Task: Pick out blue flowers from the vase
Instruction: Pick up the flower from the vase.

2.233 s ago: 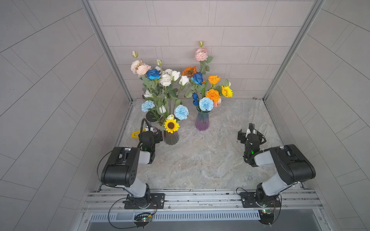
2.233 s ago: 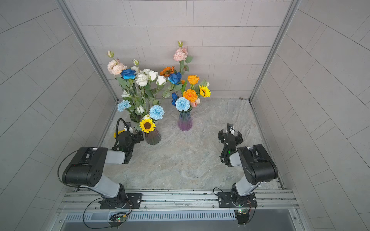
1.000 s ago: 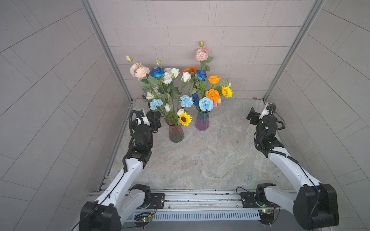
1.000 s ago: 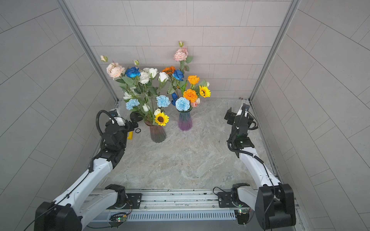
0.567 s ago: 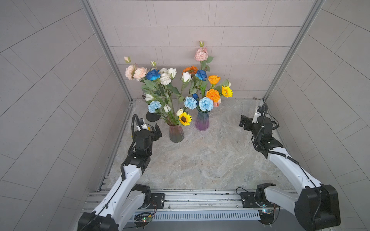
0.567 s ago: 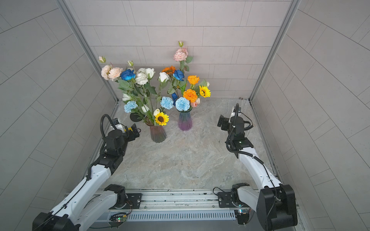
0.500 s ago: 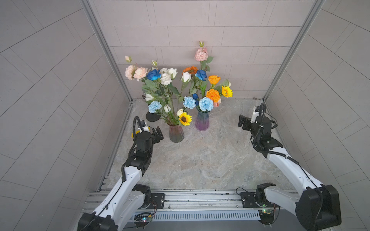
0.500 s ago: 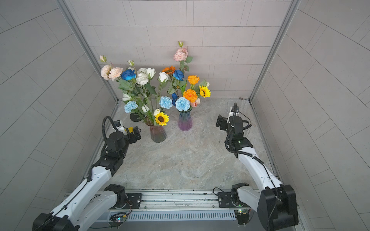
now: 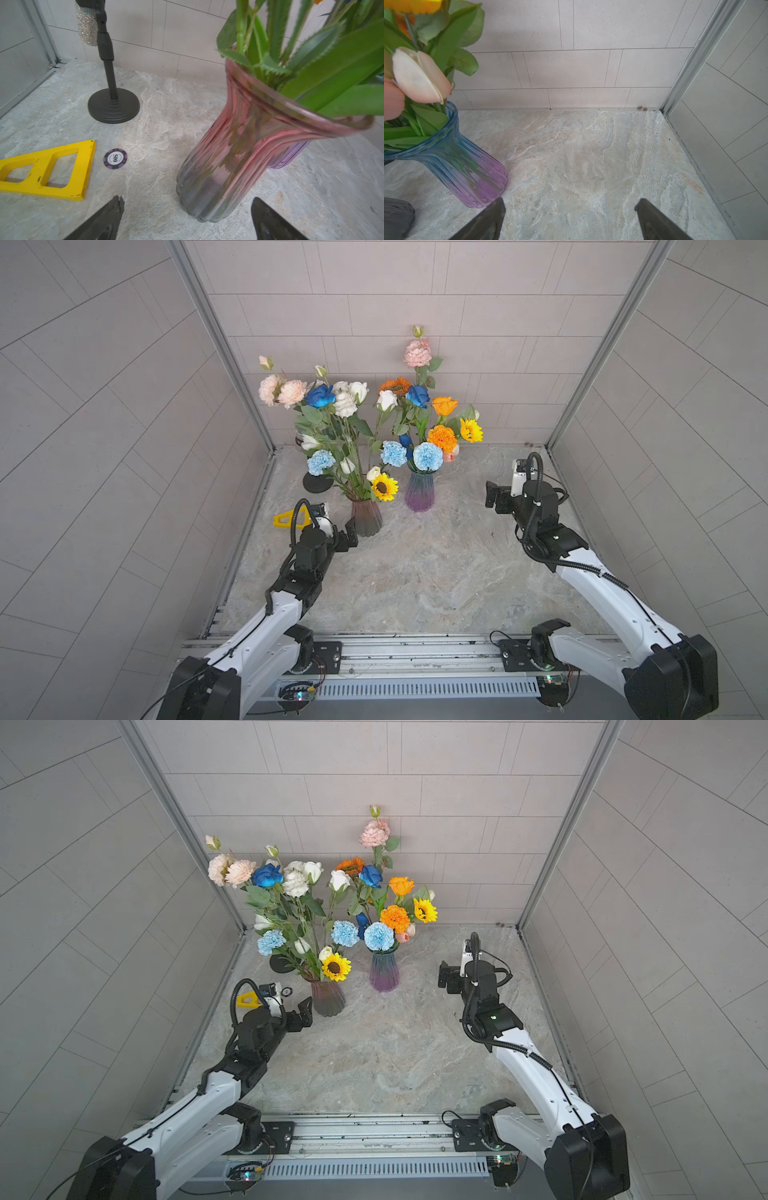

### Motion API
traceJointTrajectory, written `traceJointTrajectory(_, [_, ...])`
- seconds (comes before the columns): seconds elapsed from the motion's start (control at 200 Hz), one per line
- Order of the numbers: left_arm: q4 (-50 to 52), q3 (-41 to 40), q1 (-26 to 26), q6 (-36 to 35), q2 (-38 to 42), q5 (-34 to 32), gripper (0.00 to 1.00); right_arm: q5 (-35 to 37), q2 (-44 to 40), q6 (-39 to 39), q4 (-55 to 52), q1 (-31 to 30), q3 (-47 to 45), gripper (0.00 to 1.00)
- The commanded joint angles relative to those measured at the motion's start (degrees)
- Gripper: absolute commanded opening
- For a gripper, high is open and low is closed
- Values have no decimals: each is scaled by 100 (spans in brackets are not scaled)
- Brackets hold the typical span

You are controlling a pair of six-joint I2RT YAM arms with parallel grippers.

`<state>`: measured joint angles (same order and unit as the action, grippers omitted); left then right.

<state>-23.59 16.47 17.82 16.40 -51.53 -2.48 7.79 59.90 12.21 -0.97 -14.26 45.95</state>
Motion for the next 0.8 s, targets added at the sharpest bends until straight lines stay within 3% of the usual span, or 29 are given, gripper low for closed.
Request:
traceJointTrajectory(0.0, [-423, 224, 37, 180, 36, 322, 100, 3, -141, -98, -171, -58, 82, 100])
traceJointTrajectory(0.095, [10, 561, 37, 564, 152, 483, 100, 13, -120, -125, -227, -101, 113, 100])
traceJointTrajectory(0.195, [1118, 1138, 37, 1028, 430, 273, 100, 141, -140, -194, -232, -168, 61, 100])
traceJointTrajectory(0.405, [2951, 2242, 33, 1141, 929, 137, 100, 278, -211, -265, -101, -226, -14, 99])
traceJointTrajectory(0.796, [2615, 2337, 28, 1091, 564, 157, 96, 346, -492, -467, -190, -630, 50, 98])
